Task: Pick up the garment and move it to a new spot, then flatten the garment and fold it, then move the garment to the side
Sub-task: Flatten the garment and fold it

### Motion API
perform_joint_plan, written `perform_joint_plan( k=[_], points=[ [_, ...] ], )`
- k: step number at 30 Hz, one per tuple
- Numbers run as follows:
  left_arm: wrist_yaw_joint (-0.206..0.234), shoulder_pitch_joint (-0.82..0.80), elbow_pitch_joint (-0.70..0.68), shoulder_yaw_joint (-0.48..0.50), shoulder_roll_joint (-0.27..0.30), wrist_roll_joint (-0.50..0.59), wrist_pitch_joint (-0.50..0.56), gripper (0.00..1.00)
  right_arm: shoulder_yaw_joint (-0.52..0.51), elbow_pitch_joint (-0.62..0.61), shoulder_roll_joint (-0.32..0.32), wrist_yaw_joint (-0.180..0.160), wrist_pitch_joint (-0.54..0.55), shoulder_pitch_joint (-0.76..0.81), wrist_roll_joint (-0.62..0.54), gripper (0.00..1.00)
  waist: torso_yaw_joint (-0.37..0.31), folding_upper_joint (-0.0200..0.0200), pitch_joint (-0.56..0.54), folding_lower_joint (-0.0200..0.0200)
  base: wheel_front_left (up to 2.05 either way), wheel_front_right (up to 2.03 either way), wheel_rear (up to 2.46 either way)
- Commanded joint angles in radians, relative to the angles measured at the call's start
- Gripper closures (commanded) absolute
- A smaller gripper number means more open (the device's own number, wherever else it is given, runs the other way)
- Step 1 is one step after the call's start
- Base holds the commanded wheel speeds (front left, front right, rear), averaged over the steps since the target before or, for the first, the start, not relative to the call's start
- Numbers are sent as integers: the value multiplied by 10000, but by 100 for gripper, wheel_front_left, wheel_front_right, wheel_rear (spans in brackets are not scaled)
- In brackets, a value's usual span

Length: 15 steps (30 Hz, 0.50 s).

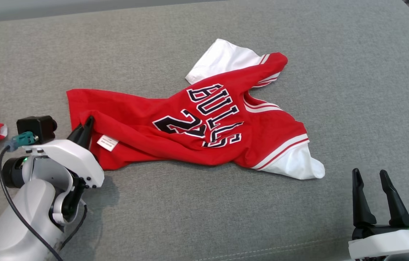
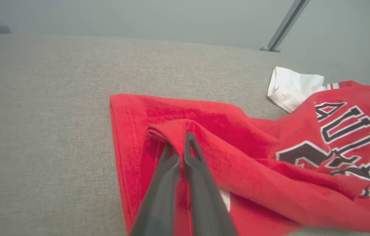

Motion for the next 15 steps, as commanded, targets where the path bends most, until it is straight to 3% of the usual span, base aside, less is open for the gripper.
perform_joint_plan(
  k=[1, 2, 3, 4, 9, 15],
  points=[
    [-99, -554, 114, 463, 235, -118, -124, 100, 240, -159, -135, -2, -135, -276, 105, 0, -150, 0, 90, 0, 0, 0, 0],
    [-193, -726, 519, 500, 124, -208, -186, 85, 241, -157, -135, -2, -135, -287, 103, 0, -168, 0, 95, 0, 0, 0, 0],
    [-244, -887, 911, 476, 77, -179, -251, 56, 244, -153, -135, -2, -135, -297, 96, 0, -177, 0, 95, 0, 0, 0, 0],
    [-284, -1043, 1231, 466, 14, -138, -393, 0, 240, -153, -135, -2, -135, -308, 84, 0, -176, 0, 99, 0, 0, 0, 0],
    [-299, -1480, 2148, 363, -227, 212, -1290, 0, 126, -214, -135, -2, -135, -322, -36, 0, 67, 0, -28, 0, 0, 0, 0],
    [310, -965, 1545, 260, -93, 882, -2471, 0, 18, -544, -148, -2, -135, -329, -523, 0, 586, 0, -399, 0, 0, 0, 0]
  ],
)
